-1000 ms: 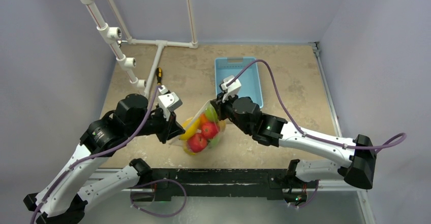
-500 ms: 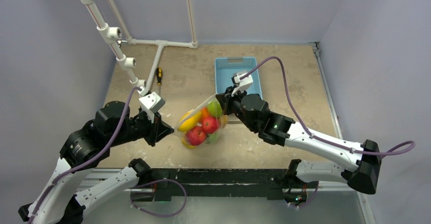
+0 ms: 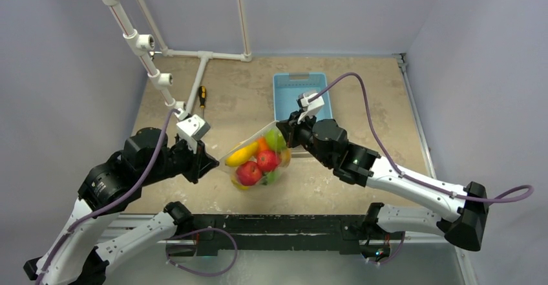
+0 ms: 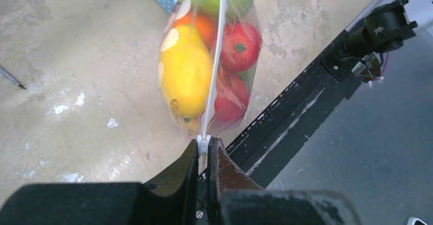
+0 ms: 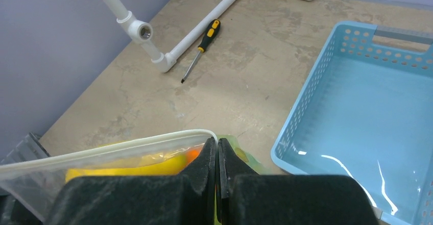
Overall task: Place the food in the zip-top bag and seal the zipper
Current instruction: Place the zipper food storage bag at the center of the board.
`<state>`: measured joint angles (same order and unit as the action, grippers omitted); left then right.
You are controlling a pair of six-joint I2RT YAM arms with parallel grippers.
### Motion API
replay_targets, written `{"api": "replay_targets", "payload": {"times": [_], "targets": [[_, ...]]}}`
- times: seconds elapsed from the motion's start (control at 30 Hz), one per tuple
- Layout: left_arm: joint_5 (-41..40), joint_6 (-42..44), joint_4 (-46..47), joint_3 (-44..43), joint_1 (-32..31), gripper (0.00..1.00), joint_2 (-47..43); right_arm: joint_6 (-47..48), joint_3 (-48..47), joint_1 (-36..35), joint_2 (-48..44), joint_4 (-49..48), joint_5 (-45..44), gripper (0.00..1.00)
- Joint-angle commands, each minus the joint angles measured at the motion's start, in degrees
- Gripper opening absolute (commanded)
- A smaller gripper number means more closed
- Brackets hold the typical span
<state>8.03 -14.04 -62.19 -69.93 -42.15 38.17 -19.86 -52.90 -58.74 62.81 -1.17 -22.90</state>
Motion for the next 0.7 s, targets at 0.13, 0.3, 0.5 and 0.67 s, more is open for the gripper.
{"api": "replay_targets", "payload": {"times": [0.13, 0.3, 0.5, 0.67], "targets": [[-9.3, -0.7, 4.9, 1.2, -0.3, 0.00, 2.1, 1.5, 3.8, -1.1, -4.3, -1.6, 5.3, 0.00], [-11.2, -1.4, 8.5, 4.3, -0.2, 0.00, 2.9, -1.0, 3.5, -1.3, -2.0, -1.1, 7.2, 0.00], [-14.2, -2.9, 10.7, 7.4, -0.3, 0.00, 3.9, -4.3, 4.3, -1.3, 2.2, -0.8, 10.2, 0.00], [-16.4, -3.1, 12.2, 8.3, -0.2, 0.00, 4.7, -4.9, 4.7, -1.3, 3.3, -1.8, 11.7, 0.00]]}}
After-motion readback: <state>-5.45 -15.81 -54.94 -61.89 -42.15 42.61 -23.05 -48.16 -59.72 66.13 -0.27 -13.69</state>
